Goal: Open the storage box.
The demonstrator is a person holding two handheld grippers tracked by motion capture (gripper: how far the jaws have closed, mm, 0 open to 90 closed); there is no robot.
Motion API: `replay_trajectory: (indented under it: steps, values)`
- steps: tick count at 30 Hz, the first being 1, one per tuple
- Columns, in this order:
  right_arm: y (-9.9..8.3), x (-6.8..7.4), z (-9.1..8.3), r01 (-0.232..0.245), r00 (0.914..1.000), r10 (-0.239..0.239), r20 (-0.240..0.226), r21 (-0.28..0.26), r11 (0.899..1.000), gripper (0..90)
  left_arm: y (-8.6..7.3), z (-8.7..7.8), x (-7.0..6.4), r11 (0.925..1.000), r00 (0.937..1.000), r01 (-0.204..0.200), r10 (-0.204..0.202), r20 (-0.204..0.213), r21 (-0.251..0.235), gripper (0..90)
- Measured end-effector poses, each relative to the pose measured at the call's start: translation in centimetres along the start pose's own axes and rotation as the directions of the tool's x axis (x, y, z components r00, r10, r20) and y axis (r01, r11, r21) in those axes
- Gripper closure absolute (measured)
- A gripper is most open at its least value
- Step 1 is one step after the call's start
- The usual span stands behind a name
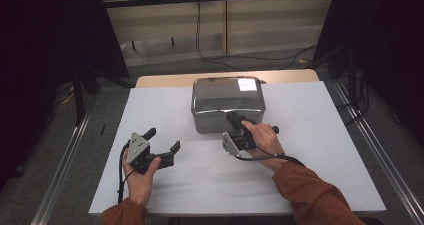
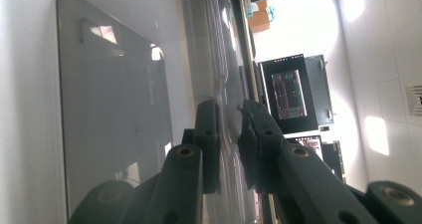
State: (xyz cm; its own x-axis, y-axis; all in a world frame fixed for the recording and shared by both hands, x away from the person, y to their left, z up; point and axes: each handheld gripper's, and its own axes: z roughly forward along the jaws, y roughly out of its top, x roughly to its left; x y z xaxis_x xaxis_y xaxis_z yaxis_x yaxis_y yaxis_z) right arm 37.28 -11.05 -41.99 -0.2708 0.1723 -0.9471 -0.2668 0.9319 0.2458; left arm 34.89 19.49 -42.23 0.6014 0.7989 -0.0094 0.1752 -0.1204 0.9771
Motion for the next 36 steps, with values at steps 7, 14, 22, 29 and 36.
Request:
replay_trajectory:
  steps: [7,14,22,29,36]
  values:
    - [0.0,-0.2,0.0,-0.006,1.0,0.006,0.005,-0.004,1.0,78.5,0.7,1.2,0.1,0.9999,1.0,0.001,-0.001,0.007,-0.016,3.6]
    - [0.1,-0.7,0.0,-0.015,0.9998,0.016,0.013,-0.012,1.0,78.8,1.4,3.0,0.1,0.9998,0.9992,-0.021,0.021,0.033,-0.003,3.3]
    - [0.1,-1.6,-0.1,-0.027,0.9993,0.028,0.025,-0.024,0.999,79.3,2.7,5.3,-0.1,0.9993,0.9977,-0.035,0.036,0.058,-0.014,2.5]
    - [0.2,-2.2,-0.1,-0.042,0.9984,0.043,0.038,-0.027,0.999,79.7,2.7,6.7,0.2,0.9991,0.9984,-0.024,0.025,0.051,-0.034,2.3]
    - [0.3,-2.7,0.0,-0.043,0.9981,0.044,0.044,-0.03,0.999,80.0,3.1,7.9,0.9,0.9989,0.9988,-0.038,0.039,0.031,-0.026,2.9]
